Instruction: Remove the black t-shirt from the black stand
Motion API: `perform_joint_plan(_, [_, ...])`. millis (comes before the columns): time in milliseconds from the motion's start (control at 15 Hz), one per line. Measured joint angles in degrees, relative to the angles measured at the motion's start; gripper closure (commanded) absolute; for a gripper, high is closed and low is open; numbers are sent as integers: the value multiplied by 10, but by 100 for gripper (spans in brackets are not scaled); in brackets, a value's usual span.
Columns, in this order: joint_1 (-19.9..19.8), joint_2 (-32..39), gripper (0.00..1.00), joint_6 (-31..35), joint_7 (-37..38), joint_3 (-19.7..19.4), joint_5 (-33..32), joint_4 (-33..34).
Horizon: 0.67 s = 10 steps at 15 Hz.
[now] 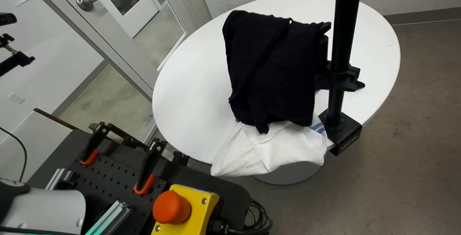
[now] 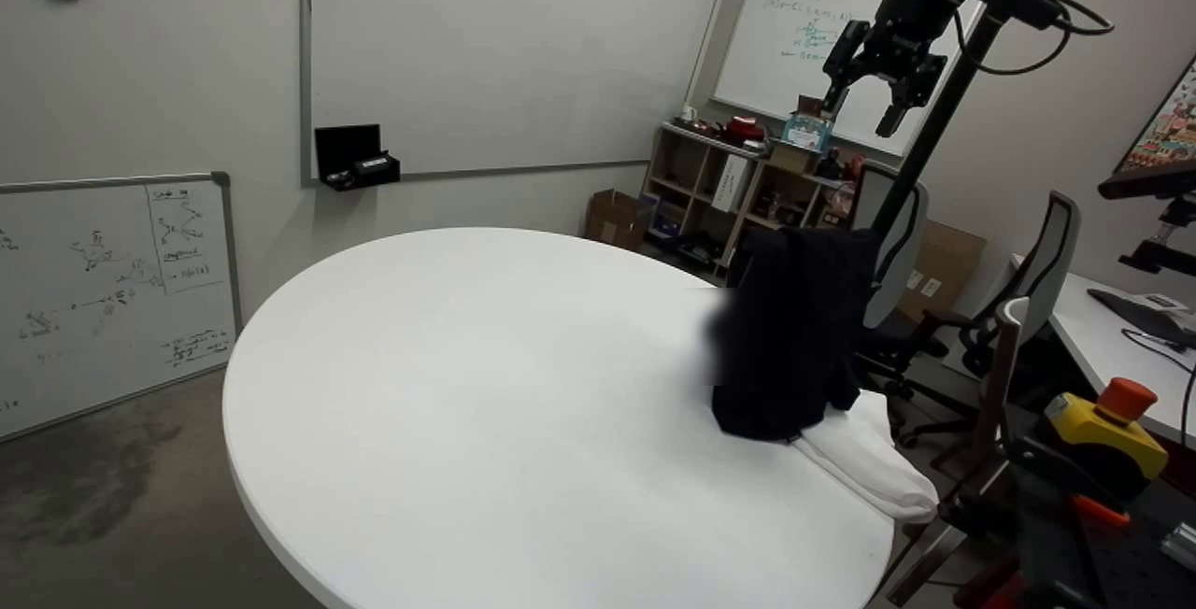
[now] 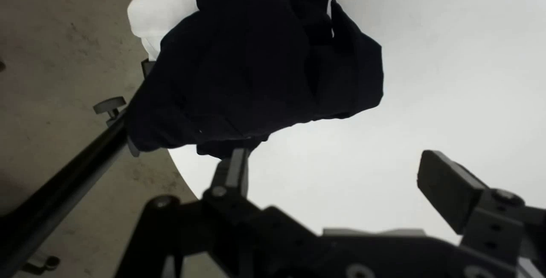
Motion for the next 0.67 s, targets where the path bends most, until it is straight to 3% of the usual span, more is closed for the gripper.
perform_joint_plan(267, [-6,51,0,1,80,-8,-7,10])
perform_joint_plan(667, [-6,98,0,37,135,-25,-8,8])
